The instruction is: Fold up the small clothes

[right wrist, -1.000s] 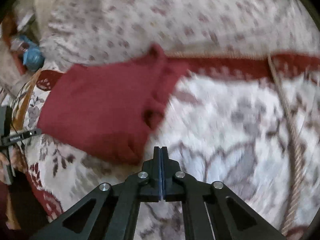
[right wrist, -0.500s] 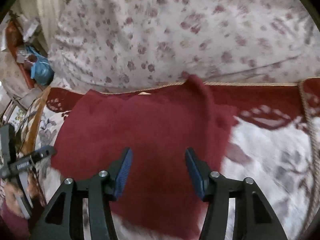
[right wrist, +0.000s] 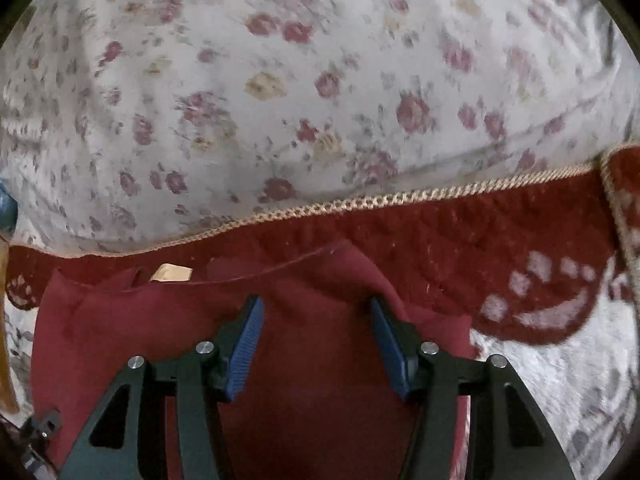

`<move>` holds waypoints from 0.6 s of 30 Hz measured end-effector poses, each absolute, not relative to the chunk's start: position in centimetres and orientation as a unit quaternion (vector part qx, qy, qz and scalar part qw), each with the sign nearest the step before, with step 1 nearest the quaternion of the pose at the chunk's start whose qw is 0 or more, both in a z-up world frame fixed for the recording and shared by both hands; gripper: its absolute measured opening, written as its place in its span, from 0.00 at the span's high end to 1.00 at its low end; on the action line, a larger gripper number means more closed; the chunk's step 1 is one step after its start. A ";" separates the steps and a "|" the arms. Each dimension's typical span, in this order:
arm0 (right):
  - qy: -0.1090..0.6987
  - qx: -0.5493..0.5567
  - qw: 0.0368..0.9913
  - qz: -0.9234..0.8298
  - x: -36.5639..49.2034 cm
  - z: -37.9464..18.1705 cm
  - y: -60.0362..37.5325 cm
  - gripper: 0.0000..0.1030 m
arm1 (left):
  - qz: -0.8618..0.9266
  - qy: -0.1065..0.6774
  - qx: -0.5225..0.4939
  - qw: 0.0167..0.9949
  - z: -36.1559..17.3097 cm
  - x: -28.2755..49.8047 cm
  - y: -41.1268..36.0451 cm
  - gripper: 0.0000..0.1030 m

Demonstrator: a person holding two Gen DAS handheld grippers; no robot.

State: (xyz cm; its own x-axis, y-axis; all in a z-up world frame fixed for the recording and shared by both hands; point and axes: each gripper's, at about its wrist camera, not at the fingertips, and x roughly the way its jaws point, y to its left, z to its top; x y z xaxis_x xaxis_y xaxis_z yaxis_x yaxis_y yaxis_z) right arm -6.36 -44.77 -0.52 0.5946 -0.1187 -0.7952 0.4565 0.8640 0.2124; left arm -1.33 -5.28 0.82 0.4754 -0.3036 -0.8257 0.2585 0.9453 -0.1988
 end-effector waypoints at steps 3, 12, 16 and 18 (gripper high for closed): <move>0.403 0.200 0.885 -0.116 -6.5 1.4 -41.6 0.42 | -0.165 0.489 -0.028 0.856 1.0 -1.3 -5.3 0.08; 0.445 0.117 0.887 0.037 0.5 1.3 -27.2 0.42 | -0.170 0.492 -0.034 0.853 1.1 -1.5 -4.4 0.08; 0.461 0.089 0.882 0.047 3.7 -0.3 -24.2 0.42 | -0.172 0.497 -0.037 0.849 1.0 -1.1 -4.5 0.08; 0.465 0.073 0.881 0.041 4.7 -1.3 -23.7 0.42 | -0.175 0.499 -0.039 0.848 1.0 -0.9 -4.4 0.08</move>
State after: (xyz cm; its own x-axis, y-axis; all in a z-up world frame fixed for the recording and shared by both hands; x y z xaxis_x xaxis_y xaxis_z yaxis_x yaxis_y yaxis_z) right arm 4.71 -23.72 -1.34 0.5636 0.1404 -0.8140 -0.0052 0.9860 0.1665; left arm -0.90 -4.44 0.99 0.4411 -0.3365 -0.8320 0.2579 0.9355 -0.2416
